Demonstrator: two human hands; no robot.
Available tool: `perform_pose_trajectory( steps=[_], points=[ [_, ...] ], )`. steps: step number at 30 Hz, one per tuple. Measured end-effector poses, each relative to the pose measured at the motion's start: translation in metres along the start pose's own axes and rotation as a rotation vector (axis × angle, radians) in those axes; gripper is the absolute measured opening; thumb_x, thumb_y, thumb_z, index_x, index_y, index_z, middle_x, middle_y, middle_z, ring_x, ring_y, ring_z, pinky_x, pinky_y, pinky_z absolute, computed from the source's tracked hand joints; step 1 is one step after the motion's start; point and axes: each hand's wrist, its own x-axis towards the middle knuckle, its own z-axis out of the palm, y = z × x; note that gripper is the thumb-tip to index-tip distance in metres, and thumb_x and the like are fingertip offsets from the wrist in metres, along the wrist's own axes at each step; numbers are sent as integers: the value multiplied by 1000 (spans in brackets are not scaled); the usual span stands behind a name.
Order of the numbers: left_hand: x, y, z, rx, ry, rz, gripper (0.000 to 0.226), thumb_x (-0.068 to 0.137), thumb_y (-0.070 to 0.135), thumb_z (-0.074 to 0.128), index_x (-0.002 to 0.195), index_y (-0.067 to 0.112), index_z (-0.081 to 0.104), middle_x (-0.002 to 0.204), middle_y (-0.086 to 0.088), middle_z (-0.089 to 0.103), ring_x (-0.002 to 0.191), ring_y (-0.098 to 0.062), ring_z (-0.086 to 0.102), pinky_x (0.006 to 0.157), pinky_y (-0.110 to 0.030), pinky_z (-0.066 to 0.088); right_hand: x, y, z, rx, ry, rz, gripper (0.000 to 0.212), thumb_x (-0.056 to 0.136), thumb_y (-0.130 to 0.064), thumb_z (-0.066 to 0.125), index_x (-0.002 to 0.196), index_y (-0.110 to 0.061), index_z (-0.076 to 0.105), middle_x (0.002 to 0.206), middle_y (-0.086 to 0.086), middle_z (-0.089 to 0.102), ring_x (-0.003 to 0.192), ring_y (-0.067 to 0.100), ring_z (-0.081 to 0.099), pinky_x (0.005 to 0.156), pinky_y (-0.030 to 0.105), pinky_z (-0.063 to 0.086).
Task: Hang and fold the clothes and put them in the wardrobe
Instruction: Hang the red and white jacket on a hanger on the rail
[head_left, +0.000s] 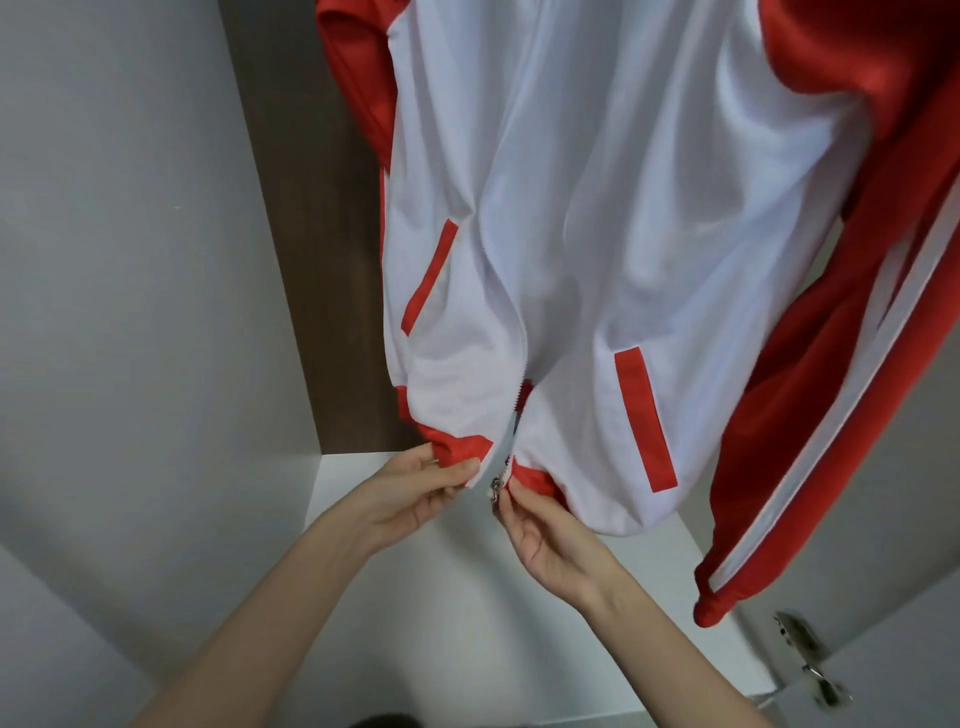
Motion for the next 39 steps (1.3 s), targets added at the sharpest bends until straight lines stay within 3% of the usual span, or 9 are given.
perform_pose_trajectory(
  steps=[9, 13, 17, 21, 25, 27, 35, 38, 39],
  points=[
    [-13, -11, 41, -203, 132, 163, 35, 62, 18, 75, 96, 13, 66, 75, 9, 69, 59, 1, 60, 57, -11, 49, -25, 2, 11, -242, -25, -168, 5, 69, -7, 72, 72, -8, 75, 76, 4, 72, 71, 9, 69, 67, 16, 54],
    [-17, -20, 49, -245, 89, 179, 32, 70, 19, 71, 101, 11, 68, 85, 2, 73, 69, -6, 67, 63, -16, 53, -32, 5, 14, -292, -50, -241, 24, 67, -4, 71, 47, -14, 64, 49, -5, 55, 63, 4, 66, 73, 15, 54],
    [-20, -23, 51, -250, 147, 147, 24, 67, 25, 73, 89, 16, 68, 69, 6, 66, 61, -5, 58, 63, -15, 51, -34, 7, 13, -305, -58, -289, 9, 69, -2, 71, 65, -9, 74, 62, 0, 67, 78, 9, 71, 75, 17, 55],
    [-23, -24, 51, -279, 165, 129, 30, 65, 27, 75, 93, 18, 68, 71, 4, 63, 62, -6, 55, 62, -16, 53, -34, 8, 10, -316, -65, -290, 15, 70, -4, 73, 84, -4, 76, 76, 4, 73, 88, 13, 72, 76, 18, 55],
    [-26, -26, 56, -335, 145, 143, 20, 69, 23, 74, 88, 17, 70, 75, 2, 70, 62, -6, 65, 59, -18, 55, -35, 10, 9, -393, -24, -283, 12, 69, -11, 76, 81, -9, 78, 86, 6, 74, 90, 13, 71, 75, 16, 53],
    [-26, -28, 58, -301, 143, 161, 27, 69, 25, 73, 94, 17, 69, 80, 3, 72, 66, -6, 67, 62, -18, 55, -37, 11, 8, -452, 6, -292, 2, 70, -14, 77, 71, -16, 77, 82, 3, 74, 86, 10, 70, 73, 15, 52],
    [-28, -31, 59, -224, 210, 219, 22, 75, 18, 73, 94, 12, 66, 70, 4, 66, 58, -5, 60, 59, -17, 51, -39, 8, 7, -424, 39, -270, 16, 69, -12, 77, 55, -18, 72, 67, -2, 70, 72, 5, 69, 62, 12, 50],
    [-30, -33, 57, -135, 266, 258, 23, 78, 14, 74, 100, 13, 67, 85, 4, 72, 69, -4, 64, 70, -18, 50, -38, 8, 4, -355, 82, -236, 7, 65, -9, 80, 69, -12, 75, 75, 3, 72, 71, 6, 69, 61, 13, 51],
    [-30, -34, 56, -102, 276, 266, 25, 79, 14, 74, 102, 14, 67, 91, 4, 73, 74, -3, 66, 71, -17, 50, -38, 8, 3, -341, 104, -225, 13, 64, -9, 80, 76, -9, 75, 79, 4, 72, 72, 7, 69, 60, 13, 51]
  ],
)
